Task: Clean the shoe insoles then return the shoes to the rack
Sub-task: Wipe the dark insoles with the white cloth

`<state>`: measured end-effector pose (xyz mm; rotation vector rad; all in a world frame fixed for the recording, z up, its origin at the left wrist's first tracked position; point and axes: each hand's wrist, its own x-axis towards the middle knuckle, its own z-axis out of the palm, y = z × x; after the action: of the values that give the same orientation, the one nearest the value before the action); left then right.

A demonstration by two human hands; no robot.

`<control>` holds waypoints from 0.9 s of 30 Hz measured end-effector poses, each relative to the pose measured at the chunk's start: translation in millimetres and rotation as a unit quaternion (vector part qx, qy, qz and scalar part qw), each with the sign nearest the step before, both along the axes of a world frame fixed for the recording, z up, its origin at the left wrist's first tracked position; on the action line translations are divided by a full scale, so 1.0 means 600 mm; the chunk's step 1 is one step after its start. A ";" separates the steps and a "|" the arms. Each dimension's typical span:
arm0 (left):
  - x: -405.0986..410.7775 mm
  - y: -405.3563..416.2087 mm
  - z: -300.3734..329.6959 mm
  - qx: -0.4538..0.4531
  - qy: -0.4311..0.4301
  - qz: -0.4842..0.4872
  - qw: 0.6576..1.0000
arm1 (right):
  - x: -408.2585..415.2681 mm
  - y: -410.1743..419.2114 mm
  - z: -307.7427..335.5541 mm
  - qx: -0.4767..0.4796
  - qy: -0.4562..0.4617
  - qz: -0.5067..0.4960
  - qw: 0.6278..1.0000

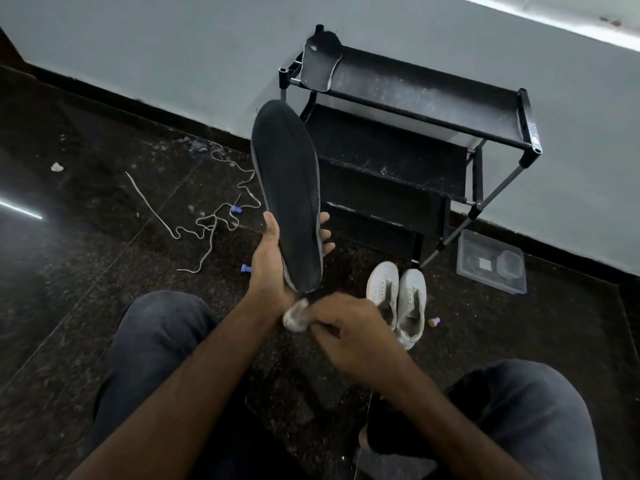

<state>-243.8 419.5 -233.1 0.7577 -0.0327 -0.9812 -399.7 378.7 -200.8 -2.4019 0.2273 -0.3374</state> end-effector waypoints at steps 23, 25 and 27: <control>-0.008 -0.007 0.000 0.006 0.016 -0.027 0.999 | 0.041 -0.067 0.034 -0.066 -0.070 -0.147 0.984; -0.007 -0.002 0.002 0.014 0.000 -0.030 0.999 | 0.035 -0.041 0.019 -0.061 -0.014 -0.087 0.994; -0.006 0.003 0.000 0.018 -0.019 -0.030 0.999 | 0.022 -0.042 0.029 0.077 0.063 -0.045 0.994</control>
<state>-247.3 421.4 -233.1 0.8114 -0.0710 -1.0272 -386.7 353.6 -183.6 -2.2670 0.4055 -0.2009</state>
